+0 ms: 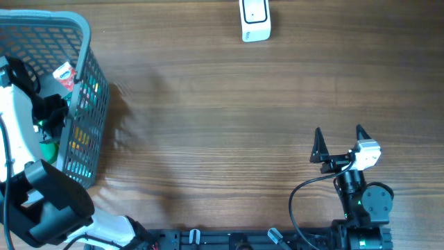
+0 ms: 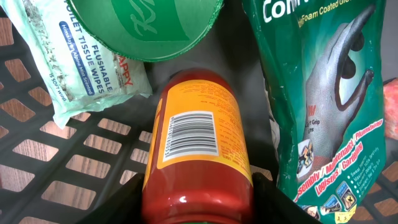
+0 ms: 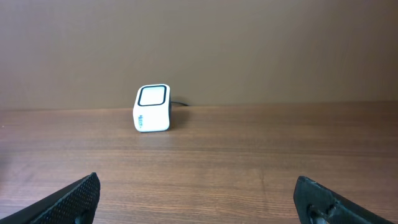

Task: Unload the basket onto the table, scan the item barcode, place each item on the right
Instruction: 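Grasp the red sriracha bottle with the left gripper and lift, then carry the bottle toward the scanner and set it upright on table, then return the left gripper into the basket toward the green glove pack, then grasp the green 3M glove pack with the left gripper and lift, then carry the glove pack out and lay it flat beside the bottle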

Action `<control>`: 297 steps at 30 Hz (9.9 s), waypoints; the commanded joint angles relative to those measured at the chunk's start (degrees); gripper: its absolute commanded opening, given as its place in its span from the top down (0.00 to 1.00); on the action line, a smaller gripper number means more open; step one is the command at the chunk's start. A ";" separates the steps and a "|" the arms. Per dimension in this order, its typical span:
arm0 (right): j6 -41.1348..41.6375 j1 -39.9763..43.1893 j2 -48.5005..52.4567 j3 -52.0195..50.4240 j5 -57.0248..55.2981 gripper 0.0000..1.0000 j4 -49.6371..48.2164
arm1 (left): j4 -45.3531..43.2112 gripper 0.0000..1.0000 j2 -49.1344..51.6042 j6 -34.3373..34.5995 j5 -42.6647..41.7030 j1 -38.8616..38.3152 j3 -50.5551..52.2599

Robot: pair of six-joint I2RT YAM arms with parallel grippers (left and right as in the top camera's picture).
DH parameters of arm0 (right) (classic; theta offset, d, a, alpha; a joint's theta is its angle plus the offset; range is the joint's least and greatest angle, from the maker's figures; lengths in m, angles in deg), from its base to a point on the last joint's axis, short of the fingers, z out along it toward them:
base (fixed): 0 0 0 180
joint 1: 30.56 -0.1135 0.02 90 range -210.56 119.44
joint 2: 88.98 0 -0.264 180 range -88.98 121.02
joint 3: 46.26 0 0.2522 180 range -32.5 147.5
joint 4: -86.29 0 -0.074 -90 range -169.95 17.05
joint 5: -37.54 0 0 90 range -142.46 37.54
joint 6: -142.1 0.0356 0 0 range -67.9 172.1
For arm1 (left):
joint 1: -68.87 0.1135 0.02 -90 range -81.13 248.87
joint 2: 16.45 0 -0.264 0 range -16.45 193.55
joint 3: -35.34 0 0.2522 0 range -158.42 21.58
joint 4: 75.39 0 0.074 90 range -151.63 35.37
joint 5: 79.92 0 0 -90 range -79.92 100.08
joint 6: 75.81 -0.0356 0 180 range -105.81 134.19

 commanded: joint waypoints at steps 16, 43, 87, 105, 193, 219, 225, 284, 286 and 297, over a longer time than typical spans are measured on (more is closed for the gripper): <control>-0.63 -0.17 0.00 -0.07 -0.31 0.00 -0.15 | 0.74 0.54 -5.70 -6.19 0.17 -0.20 -15.13; -0.63 -0.17 0.00 -0.07 -0.31 0.00 -0.15 | -6.95 0.52 -27.85 -6.21 -5.66 -17.64 -25.16; -0.61 -0.17 0.00 -0.07 -0.31 0.00 -0.15 | 7.76 0.50 15.74 -10.27 -1.68 -63.69 -25.16; -0.63 -0.17 0.00 -0.07 -0.31 0.00 -0.15 | 3.41 0.47 20.98 -8.37 6.23 -68.61 -25.14; -0.61 -0.17 0.00 -0.07 -0.31 0.00 -0.15 | 7.34 0.00 7.58 13.84 11.69 -3.93 -17.49; -0.61 -0.17 0.00 -0.04 -0.31 0.00 -0.15 | -19.04 0.00 8.37 13.81 11.10 -3.96 4.50; -0.63 -0.17 0.00 -0.07 -0.31 0.00 -0.15 | -19.04 0.34 8.37 13.79 11.13 -3.96 4.87; -0.63 -0.17 0.00 -0.07 -0.31 0.00 -0.15 | -29.00 0.96 -42.88 -19.96 6.82 -28.76 4.85; -0.63 -0.17 0.00 -0.07 -0.31 0.00 -0.15 | -30.10 0.96 -41.16 -25.07 6.82 -32.81 4.85; -0.63 -0.17 0.00 -0.04 -0.31 0.00 -0.15 | -28.41 0.96 -23.96 -45.05 6.84 -49.09 4.85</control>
